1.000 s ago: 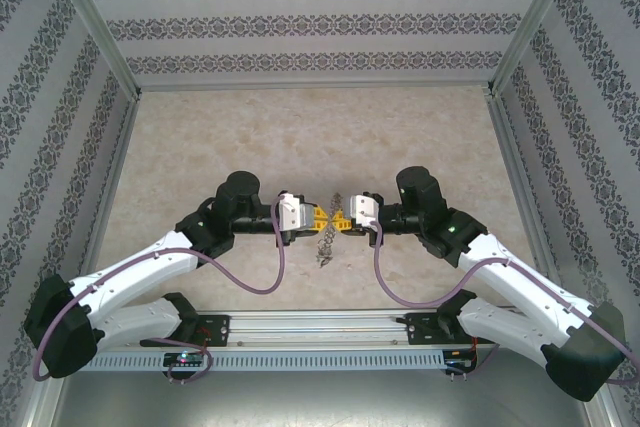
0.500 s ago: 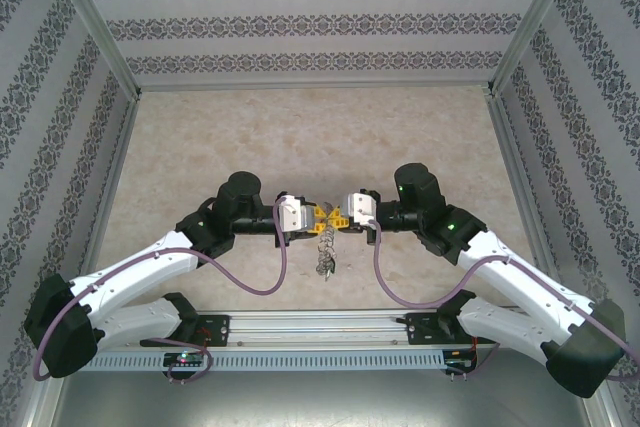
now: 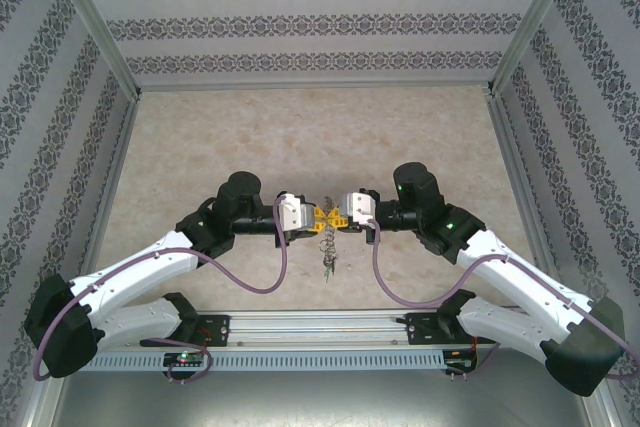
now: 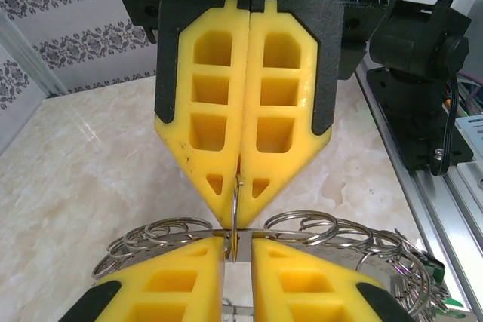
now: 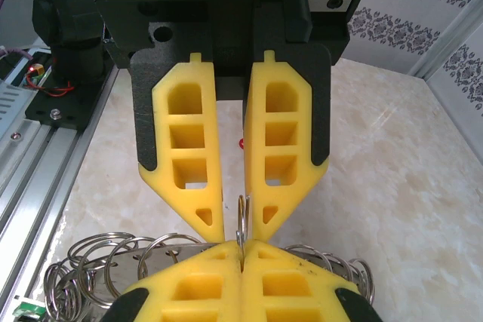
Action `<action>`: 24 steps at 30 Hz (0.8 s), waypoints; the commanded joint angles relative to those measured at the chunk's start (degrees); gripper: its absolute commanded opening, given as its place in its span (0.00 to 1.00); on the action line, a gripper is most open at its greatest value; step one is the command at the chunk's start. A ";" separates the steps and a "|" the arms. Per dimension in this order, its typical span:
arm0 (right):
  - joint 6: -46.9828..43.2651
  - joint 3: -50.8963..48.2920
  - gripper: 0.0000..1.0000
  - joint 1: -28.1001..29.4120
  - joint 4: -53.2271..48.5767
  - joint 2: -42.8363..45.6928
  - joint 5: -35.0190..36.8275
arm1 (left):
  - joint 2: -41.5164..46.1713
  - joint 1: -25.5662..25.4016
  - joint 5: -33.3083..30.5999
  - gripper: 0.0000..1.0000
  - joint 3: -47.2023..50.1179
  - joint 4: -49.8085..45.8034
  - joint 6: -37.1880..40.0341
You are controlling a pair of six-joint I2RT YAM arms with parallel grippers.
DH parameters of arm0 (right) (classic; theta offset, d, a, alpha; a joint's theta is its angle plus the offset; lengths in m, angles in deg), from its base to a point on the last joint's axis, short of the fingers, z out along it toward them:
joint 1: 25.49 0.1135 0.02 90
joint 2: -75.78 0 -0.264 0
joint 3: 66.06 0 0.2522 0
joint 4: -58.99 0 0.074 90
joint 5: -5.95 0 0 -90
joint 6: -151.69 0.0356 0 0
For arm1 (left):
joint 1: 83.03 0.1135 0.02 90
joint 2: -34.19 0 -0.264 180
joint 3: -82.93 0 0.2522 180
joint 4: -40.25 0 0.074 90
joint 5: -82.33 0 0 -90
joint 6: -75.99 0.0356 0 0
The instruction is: Put the keys on the keyring
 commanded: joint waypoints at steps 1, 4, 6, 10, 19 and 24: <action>-0.97 1.34 0.00 1.16 2.42 -0.16 -1.48 | 0.34 -0.59 1.26 0.21 -0.52 3.76 -1.68; -0.97 1.05 0.00 1.29 2.49 -0.05 -1.13 | 0.61 -0.63 1.32 0.23 -0.20 4.24 -1.92; -0.97 0.78 0.00 1.24 2.64 0.02 -0.84 | 0.78 -0.61 1.33 0.23 -0.11 4.21 -2.03; -1.06 0.29 0.00 1.31 2.68 0.26 -0.35 | 1.20 -0.59 1.36 0.20 0.06 4.17 -2.15; -1.41 -0.66 0.00 1.32 2.76 0.44 0.32 | 1.68 -0.59 1.84 0.17 0.80 6.23 -4.62; -1.77 -1.16 0.00 1.27 2.57 0.44 0.62 | 2.08 -0.57 1.45 0.24 0.70 5.93 -4.58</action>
